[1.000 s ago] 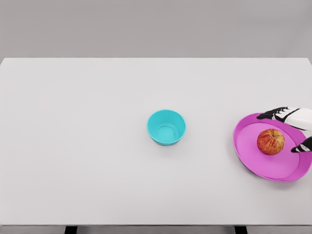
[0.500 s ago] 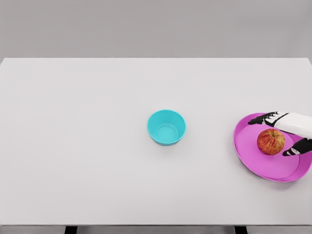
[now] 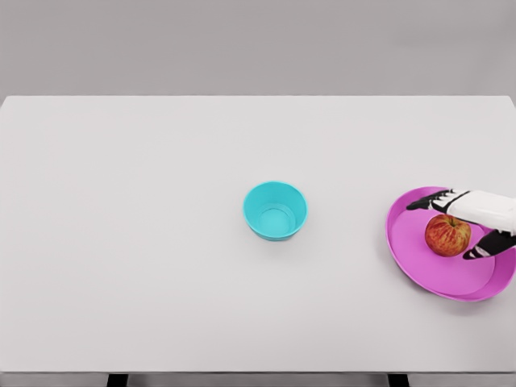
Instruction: Put the apple from the pink plate into the blue bowl with your right arm
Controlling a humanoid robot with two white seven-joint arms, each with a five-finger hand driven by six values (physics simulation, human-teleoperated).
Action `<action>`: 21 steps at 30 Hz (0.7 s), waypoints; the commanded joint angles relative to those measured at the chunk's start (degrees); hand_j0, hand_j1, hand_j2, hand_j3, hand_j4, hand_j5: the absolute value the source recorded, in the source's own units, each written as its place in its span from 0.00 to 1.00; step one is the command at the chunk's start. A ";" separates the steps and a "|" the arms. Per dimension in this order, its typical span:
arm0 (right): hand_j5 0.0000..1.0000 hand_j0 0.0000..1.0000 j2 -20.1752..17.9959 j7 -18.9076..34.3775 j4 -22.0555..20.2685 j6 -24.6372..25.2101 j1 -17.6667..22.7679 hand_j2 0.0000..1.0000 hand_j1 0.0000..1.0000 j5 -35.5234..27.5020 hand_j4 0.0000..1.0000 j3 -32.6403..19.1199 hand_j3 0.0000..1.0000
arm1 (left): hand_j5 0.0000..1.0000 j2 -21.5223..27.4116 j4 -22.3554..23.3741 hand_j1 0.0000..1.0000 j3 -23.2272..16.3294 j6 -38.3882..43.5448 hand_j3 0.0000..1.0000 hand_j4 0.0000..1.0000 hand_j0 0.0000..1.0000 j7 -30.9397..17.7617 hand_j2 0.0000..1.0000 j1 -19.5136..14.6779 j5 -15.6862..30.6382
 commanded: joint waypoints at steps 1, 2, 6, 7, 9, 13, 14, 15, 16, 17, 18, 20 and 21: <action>1.00 1.00 0.11 -0.02 0.67 0.02 0.00 1.00 1.00 -0.14 1.00 0.50 1.00 | 1.00 0.00 -0.01 1.00 0.00 0.03 1.00 1.00 1.00 -0.02 1.00 0.00 0.07; 1.00 1.00 0.11 -0.02 0.76 0.02 -0.09 1.00 1.00 -0.14 1.00 0.59 1.00 | 1.00 0.00 -0.01 1.00 0.00 0.03 1.00 1.00 1.00 -0.02 1.00 -0.09 0.07; 1.00 1.00 0.20 -0.02 0.76 0.20 -0.09 1.00 1.00 -0.14 1.00 0.85 1.00 | 1.00 0.00 -0.01 1.00 0.00 0.03 1.00 1.00 1.00 -0.02 1.00 0.00 0.07; 0.94 0.94 0.20 -0.02 0.76 0.11 -0.09 0.94 0.94 -0.14 0.94 0.76 0.94 | 1.00 0.00 -0.01 1.00 0.00 0.03 1.00 1.00 1.00 -0.02 1.00 0.00 0.07; 0.85 0.85 0.91 -0.02 1.11 0.11 -0.18 0.85 0.85 -0.05 0.85 0.50 0.85 | 1.00 0.00 -0.01 1.00 0.00 0.03 1.00 1.00 1.00 -0.02 1.00 -0.09 0.07; 0.70 0.70 1.96 -0.02 3.75 -2.17 -0.18 0.70 0.70 -0.05 0.70 0.41 0.70 | 1.00 0.00 -0.01 1.00 0.00 0.03 1.00 1.00 1.00 -0.02 1.00 0.00 0.07; 0.69 0.69 2.14 -0.02 4.45 -2.79 -0.18 0.69 0.69 -0.05 0.69 0.41 0.69 | 1.00 0.00 -0.01 1.00 0.00 0.03 1.00 1.00 1.00 -0.02 1.00 0.00 0.07; 0.65 0.65 2.22 -0.02 4.89 -2.96 -0.18 0.65 0.65 -0.05 0.65 0.41 0.65 | 1.00 0.00 -0.01 1.00 0.00 0.03 1.00 1.00 1.00 -0.02 1.00 -0.09 0.07; 0.62 0.62 2.66 -0.02 5.07 -3.05 -0.44 0.62 0.62 -0.05 0.62 0.41 0.62 | 1.00 0.00 -0.01 1.00 0.00 0.03 1.00 1.00 1.00 -0.02 1.00 0.00 0.07; 0.58 0.58 3.36 -0.02 5.51 -3.67 -0.97 0.58 0.58 0.04 0.58 0.41 0.58 | 1.00 0.00 -0.01 1.00 0.00 0.03 1.00 1.00 1.00 -0.02 1.00 0.00 0.07; 0.55 0.55 3.98 -0.02 5.77 -3.84 -0.97 0.55 0.55 0.04 0.55 0.41 0.55 | 1.00 0.00 -0.01 1.00 0.00 0.03 1.00 1.00 1.00 -0.02 1.00 -0.09 0.07; 0.55 0.55 4.07 -0.02 5.86 -3.84 -1.05 0.55 0.55 0.04 0.55 0.41 0.55 | 1.00 0.00 -0.01 1.00 -0.08 0.03 1.00 1.00 1.00 -0.02 1.00 0.00 0.07; 0.54 0.54 4.24 -0.02 5.86 -3.84 -1.41 0.54 0.54 0.04 0.54 0.41 0.54 | 1.00 0.00 -0.01 1.00 0.00 0.03 1.00 1.00 1.00 -0.02 1.00 0.00 0.07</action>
